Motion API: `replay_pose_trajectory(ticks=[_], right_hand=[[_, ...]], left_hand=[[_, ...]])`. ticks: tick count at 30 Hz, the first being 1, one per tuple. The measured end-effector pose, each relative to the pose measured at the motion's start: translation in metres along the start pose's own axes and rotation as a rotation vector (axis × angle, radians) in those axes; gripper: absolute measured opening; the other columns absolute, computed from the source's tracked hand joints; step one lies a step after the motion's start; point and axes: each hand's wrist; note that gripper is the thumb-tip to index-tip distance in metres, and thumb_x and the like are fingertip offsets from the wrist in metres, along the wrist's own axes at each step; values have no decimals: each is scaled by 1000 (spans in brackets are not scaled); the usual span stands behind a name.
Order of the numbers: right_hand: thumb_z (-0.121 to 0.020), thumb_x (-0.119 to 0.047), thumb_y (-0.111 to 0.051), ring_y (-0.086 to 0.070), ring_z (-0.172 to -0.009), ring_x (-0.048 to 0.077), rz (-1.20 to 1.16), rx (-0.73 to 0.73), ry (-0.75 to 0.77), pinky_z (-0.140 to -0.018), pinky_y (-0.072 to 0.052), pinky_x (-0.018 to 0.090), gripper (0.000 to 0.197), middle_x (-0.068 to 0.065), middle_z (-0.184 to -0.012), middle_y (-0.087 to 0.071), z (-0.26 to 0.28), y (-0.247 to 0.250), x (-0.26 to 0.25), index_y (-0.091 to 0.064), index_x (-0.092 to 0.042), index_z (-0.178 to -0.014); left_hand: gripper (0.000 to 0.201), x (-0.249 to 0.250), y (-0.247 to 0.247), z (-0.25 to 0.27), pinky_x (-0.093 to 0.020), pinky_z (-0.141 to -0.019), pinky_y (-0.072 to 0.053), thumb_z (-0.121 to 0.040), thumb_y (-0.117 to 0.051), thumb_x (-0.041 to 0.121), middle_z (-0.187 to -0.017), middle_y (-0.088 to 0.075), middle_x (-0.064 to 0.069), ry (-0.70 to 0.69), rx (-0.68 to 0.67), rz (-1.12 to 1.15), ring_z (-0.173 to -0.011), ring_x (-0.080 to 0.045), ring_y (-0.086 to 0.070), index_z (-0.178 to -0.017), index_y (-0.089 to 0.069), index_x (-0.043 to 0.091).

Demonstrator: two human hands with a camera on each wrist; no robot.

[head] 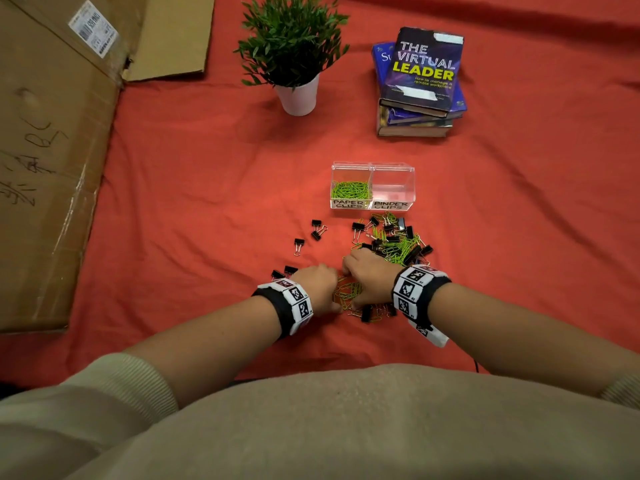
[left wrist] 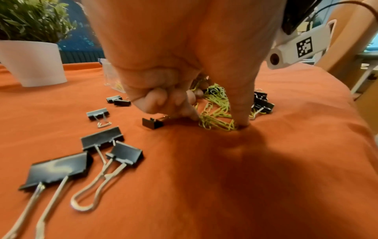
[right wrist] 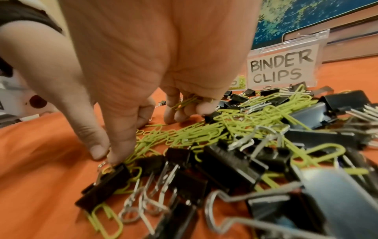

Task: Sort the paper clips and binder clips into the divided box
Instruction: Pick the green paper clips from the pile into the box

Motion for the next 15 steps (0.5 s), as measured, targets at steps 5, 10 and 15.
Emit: replay_pose_trajectory(ticks=[5, 10, 15], right_hand=[[-73, -25, -74, -44, -109, 26, -44, -39, 2, -93, -42, 38, 43, 10, -113, -50, 2, -4, -3, -53, -7, -106], [-83, -9, -58, -50, -110, 28, -94, -46, -33, -92, -42, 36, 19, 12, -110, -59, 3, -4, -3, -61, -7, -101], [-85, -22, -66, -62, -89, 20, -277, -84, -160, -72, -44, 28, 16, 6, -101, -68, 4, 9, 3, -64, -14, -99]], left_hand=[[45, 0, 1, 2, -41, -88, -48, -85, -63, 39, -117, -58, -16, -83, -54, -22, -108, -35, -60, -113, -56, 4], [31, -1, 3, 3, -40, -85, -49, -87, -58, 26, -115, -60, -16, -93, -89, -42, -107, -35, -61, -109, -58, 4], [30, 0, 1, 4, -41, -82, -49, -86, -56, 22, -114, -59, -17, -100, -99, -60, -104, -36, -61, -110, -55, 4]])
Point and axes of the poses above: each hand's wrist, its own z-axis away from the middle knuckle, its own y-axis out of the back of the hand, x = y × z
